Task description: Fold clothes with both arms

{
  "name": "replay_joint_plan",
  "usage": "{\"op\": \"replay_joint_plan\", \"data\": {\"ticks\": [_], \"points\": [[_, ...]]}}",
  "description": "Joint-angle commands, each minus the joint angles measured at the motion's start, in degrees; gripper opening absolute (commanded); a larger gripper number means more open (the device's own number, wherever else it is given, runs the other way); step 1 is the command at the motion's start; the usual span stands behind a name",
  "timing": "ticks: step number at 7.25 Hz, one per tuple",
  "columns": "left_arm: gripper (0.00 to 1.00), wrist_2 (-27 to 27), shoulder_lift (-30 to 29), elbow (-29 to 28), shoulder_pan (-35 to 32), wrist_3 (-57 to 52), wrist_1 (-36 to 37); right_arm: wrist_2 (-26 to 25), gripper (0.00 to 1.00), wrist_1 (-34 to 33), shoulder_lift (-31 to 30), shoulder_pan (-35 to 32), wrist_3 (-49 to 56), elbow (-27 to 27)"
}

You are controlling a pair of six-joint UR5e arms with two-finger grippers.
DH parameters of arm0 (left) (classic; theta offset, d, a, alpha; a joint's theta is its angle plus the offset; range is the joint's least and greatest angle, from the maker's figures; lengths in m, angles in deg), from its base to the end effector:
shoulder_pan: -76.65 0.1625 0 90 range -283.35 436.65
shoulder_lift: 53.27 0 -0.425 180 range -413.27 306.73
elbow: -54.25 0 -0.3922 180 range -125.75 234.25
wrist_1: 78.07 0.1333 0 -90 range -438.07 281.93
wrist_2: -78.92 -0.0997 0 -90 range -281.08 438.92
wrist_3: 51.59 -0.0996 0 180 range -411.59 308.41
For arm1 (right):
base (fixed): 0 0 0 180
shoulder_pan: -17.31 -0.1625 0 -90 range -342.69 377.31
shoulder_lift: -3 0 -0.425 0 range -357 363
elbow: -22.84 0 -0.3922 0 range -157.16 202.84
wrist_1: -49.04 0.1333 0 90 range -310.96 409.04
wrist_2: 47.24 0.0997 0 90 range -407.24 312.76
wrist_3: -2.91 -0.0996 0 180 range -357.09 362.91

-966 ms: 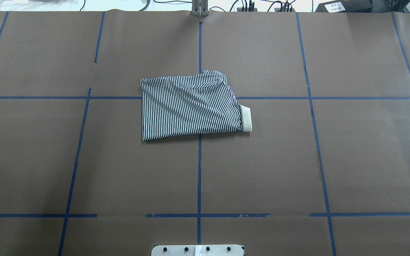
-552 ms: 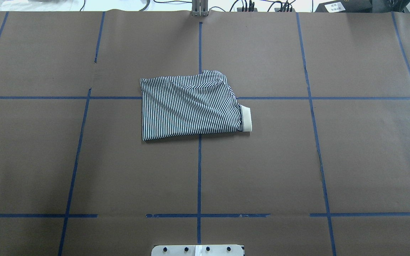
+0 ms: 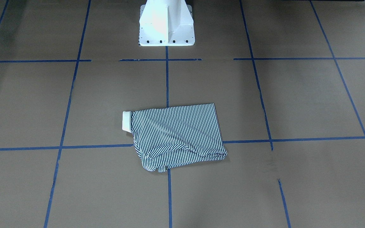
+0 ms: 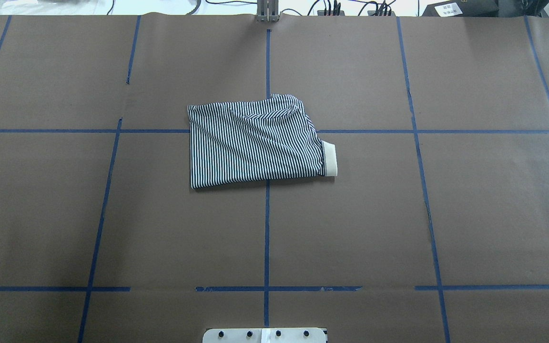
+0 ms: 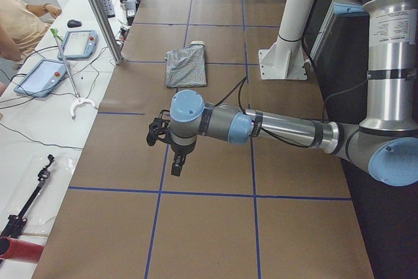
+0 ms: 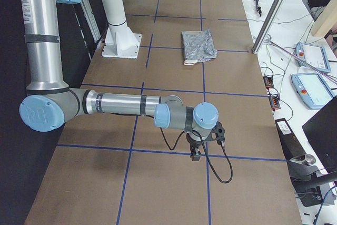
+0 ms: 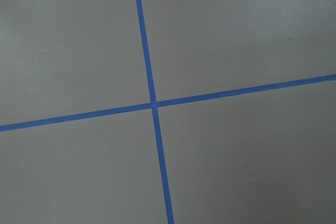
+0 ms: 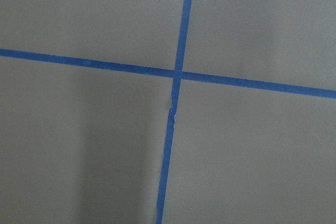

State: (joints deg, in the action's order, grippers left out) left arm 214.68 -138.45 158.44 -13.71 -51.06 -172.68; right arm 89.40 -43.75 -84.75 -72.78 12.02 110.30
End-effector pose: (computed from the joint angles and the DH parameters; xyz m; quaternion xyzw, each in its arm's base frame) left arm -0.0649 -0.4644 0.5655 0.1115 0.3861 0.0402 0.9148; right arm 0.0617 -0.5047 0.6628 0.0071 -0.3964 -0.0616 0.9160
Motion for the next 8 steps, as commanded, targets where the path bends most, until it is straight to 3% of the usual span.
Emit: {"op": "replay_joint_plan", "data": {"ticks": [1, 6, 8], "points": [[1.0, -0.1, -0.1, -0.6, 0.1, -0.1, -0.1, 0.0, 1.0, -0.3, 1.7, 0.0, -0.2, 0.4], [1.0, 0.0, -0.7, -0.6, 0.1, -0.1, 0.0, 0.9, 1.0, -0.5, 2.2, -0.9, -0.3, 0.7], [1.0, 0.0, -0.5, -0.7, 0.1, -0.1, 0.0, 0.1, 1.0, -4.4, 2.3, -2.4, -0.4, 4.2]]}}
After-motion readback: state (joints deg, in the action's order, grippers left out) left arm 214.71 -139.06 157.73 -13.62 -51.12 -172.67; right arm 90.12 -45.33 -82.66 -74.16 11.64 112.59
